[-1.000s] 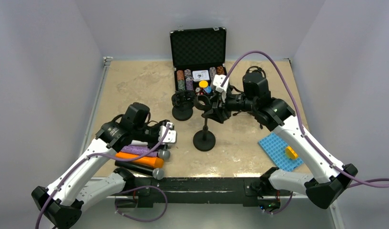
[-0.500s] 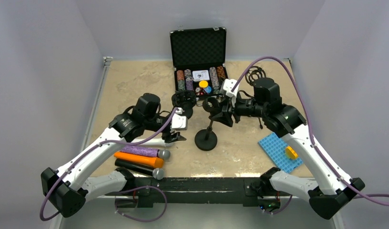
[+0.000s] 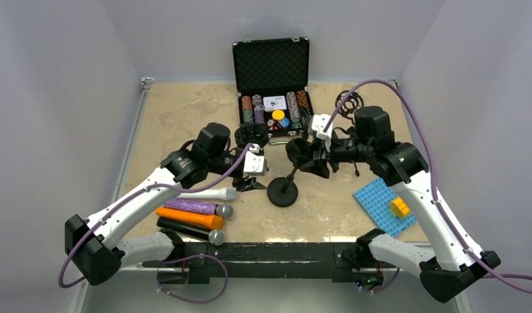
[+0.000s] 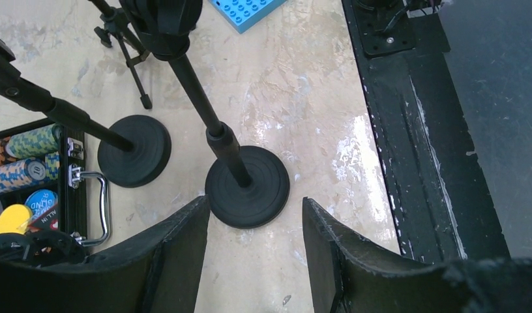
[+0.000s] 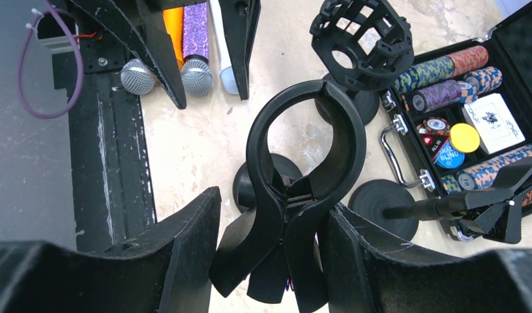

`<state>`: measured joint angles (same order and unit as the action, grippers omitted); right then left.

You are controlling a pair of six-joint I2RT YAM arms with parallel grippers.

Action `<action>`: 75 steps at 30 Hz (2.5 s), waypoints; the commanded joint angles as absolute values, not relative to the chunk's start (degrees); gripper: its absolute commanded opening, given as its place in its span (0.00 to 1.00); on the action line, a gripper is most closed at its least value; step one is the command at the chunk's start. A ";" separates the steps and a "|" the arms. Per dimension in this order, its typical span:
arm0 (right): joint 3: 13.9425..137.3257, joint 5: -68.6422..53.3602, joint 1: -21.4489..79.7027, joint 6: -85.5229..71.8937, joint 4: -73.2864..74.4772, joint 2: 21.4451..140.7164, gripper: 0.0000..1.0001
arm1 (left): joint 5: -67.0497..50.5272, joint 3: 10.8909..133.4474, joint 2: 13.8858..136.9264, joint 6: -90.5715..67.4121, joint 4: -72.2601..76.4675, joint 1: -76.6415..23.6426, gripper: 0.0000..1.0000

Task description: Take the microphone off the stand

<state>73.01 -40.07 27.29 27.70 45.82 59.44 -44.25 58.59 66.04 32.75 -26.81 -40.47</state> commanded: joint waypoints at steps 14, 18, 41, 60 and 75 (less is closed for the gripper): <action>72.77 -48.92 26.89 30.66 43.19 55.42 0.00 | -38.79 66.03 61.94 47.17 -52.40 -41.16 0.58; 67.47 -55.95 27.18 19.14 30.38 53.50 0.00 | -40.32 63.50 61.04 42.45 -46.99 -41.14 0.58; 62.97 -52.40 28.38 21.91 29.68 54.10 0.00 | -38.83 42.52 70.04 12.49 11.09 -43.54 0.68; 57.44 -44.95 28.17 18.39 29.40 46.89 0.00 | -34.25 46.53 74.75 19.88 -2.39 -49.68 0.06; 64.78 -36.51 24.74 1.38 46.53 57.76 0.00 | -10.37 45.45 73.04 14.37 -0.99 -54.89 0.27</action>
